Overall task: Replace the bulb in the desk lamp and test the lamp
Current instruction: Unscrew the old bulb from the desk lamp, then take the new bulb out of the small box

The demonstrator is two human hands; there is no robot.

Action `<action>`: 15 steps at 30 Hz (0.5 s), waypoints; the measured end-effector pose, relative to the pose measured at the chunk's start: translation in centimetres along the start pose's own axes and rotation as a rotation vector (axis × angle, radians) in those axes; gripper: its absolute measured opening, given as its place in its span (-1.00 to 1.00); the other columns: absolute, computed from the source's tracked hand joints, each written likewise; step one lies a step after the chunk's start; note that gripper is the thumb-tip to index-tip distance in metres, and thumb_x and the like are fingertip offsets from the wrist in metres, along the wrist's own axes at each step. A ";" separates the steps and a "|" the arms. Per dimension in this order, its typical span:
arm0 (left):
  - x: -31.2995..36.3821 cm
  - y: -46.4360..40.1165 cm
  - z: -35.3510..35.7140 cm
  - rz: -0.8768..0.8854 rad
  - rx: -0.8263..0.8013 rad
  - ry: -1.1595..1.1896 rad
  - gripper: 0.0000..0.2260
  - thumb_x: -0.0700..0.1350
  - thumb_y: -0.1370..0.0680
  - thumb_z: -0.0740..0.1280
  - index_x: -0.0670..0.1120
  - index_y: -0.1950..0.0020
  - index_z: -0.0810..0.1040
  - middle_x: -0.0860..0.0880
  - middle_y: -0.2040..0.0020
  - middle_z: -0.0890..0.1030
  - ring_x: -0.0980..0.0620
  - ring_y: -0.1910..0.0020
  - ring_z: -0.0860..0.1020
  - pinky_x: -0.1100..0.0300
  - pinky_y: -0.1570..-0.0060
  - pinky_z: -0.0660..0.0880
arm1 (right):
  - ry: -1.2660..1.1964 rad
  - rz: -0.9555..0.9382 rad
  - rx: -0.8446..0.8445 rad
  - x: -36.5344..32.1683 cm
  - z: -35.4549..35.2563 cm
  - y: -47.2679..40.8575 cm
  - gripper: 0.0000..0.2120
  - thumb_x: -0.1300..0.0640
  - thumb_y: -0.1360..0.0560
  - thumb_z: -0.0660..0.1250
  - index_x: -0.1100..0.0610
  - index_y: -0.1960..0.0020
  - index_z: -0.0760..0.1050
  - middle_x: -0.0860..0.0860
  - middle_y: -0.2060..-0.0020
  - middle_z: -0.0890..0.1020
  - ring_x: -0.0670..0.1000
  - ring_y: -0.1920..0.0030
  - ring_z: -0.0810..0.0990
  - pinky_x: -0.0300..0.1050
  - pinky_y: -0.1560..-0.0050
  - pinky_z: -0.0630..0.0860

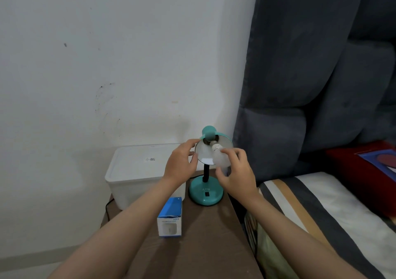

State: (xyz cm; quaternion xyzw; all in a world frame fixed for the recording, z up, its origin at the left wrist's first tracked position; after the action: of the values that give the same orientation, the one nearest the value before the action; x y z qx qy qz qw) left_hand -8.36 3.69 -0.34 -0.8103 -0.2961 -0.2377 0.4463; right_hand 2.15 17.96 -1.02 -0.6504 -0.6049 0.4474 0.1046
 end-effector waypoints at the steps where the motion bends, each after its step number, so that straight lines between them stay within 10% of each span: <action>1: -0.1 0.7 -0.2 -0.025 -0.006 0.003 -0.66 -0.25 -0.51 0.28 -0.02 -0.26 0.46 -0.02 -0.17 0.58 0.05 -0.05 0.58 0.16 -0.05 0.55 | -0.036 0.021 0.026 -0.1 -0.3 0.5 -0.57 0.15 -0.36 0.41 0.06 -0.20 0.41 0.06 -0.08 0.43 0.03 0.23 0.54 -0.20 0.35 0.50; 6: -2.4 5.7 -0.9 -0.122 -0.079 -0.069 -0.67 -0.17 -0.51 0.33 -0.08 -0.27 0.46 -0.05 -0.19 0.54 0.03 -0.09 0.54 0.16 -0.10 0.49 | -0.165 0.070 0.076 -0.9 -0.2 4.7 -0.55 0.21 -0.34 0.47 0.15 -0.18 0.42 0.03 -0.05 0.47 -0.14 0.00 0.44 -0.45 0.02 0.41; 15: -7.6 13.9 -1.3 -0.257 -0.203 -0.367 -0.71 -0.02 -0.48 0.36 -0.02 -0.19 0.54 -0.05 -0.22 0.51 -0.03 -0.22 0.44 0.07 -0.16 0.44 | -0.229 0.355 -0.162 0.6 5.6 11.9 -0.63 -0.03 -0.34 0.44 -0.13 -0.08 0.37 -0.10 0.03 0.54 -0.13 0.07 0.54 -0.16 0.12 0.57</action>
State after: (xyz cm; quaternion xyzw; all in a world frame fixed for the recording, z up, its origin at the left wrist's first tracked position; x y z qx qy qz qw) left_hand -4.31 -5.43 -12.75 -0.8364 -0.4474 -0.1696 0.2674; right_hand 6.36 13.35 -12.55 -0.6979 -0.5229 0.4796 -0.0975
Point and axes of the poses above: each hand's wrist, its own y-axis away from the middle knuckle, its own z-axis out of the palm, x = y × z, the point moved 5 cm from there along -y, towards the middle knuckle
